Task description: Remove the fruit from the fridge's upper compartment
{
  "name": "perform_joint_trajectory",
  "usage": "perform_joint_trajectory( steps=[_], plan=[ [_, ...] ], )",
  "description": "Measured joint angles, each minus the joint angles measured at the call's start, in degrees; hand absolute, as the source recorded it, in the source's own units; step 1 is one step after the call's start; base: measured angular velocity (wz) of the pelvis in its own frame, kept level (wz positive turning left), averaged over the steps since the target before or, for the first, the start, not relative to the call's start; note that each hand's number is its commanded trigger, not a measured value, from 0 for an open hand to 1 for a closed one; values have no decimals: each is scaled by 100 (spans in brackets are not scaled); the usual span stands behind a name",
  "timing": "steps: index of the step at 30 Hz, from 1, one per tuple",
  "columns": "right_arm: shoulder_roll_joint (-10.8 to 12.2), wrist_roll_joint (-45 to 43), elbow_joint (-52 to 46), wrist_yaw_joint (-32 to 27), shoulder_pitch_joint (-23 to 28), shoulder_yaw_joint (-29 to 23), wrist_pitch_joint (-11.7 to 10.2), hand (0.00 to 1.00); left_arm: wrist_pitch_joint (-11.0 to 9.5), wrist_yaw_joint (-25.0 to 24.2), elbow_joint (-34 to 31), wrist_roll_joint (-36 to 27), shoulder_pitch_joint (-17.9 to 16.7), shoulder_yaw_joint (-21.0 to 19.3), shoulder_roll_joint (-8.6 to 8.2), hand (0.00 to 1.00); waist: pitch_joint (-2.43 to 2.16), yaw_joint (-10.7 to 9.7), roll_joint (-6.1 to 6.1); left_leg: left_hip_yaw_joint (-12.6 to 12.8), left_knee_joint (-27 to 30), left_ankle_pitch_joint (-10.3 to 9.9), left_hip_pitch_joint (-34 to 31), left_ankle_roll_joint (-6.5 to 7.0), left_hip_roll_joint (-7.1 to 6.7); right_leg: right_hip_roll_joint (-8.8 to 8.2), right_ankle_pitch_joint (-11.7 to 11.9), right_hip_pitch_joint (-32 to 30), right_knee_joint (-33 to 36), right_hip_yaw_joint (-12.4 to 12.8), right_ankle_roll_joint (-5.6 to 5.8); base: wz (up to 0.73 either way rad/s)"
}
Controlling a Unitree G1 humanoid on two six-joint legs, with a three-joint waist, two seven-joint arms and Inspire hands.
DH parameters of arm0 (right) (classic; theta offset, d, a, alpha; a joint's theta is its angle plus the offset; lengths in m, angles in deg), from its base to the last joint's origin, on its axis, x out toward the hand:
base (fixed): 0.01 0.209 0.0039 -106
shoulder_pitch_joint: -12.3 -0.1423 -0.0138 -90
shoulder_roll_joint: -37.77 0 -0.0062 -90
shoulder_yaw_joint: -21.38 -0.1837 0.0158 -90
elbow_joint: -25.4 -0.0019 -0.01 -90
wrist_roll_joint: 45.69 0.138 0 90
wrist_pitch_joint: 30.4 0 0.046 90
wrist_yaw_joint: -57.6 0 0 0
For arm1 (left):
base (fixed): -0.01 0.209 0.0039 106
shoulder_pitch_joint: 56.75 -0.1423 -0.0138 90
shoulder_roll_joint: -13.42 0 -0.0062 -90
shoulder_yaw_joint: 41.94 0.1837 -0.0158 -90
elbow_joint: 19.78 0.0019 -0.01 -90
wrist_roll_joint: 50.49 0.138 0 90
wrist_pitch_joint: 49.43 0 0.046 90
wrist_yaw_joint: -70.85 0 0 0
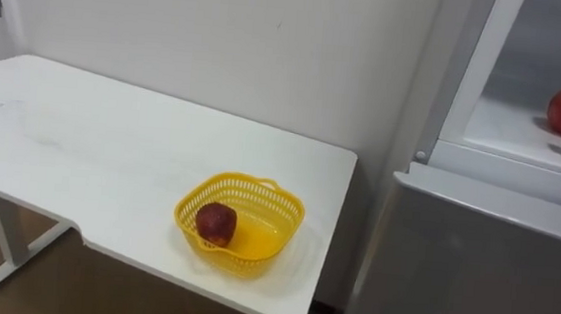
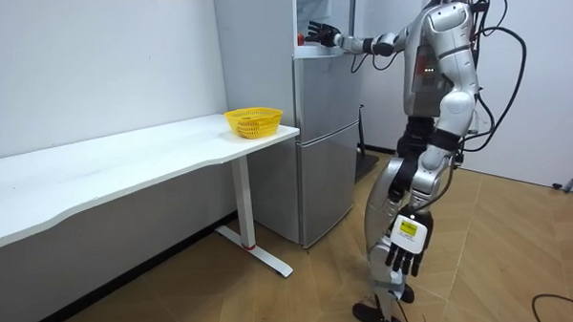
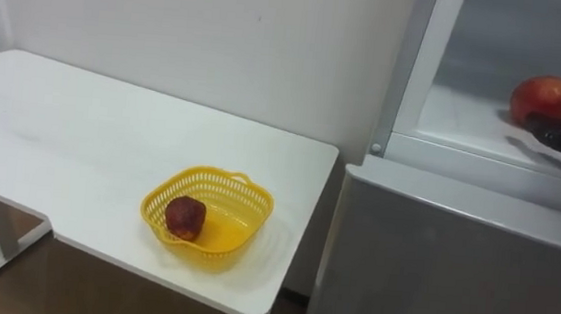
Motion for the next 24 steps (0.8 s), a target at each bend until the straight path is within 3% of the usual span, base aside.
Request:
perform_joint_trajectory(
  steps=[9,24],
  plan=[
    [-1,-119,-9,-47,-16,-5,3,0,4,12,-131,-56,-60,35,-4,0,4,119,-2,48,58,72,-43,-81,21,-61,-165,-162,247,-58,-121,3],
    [13,-407,-8,-98,-12,-5,66,0,110,-107,-185,-64,-164,31,-4,0,9,143,-37,79,40,126,-27,-107,36,-67,-183,-147,267,-123,-152,2]
  ],
)
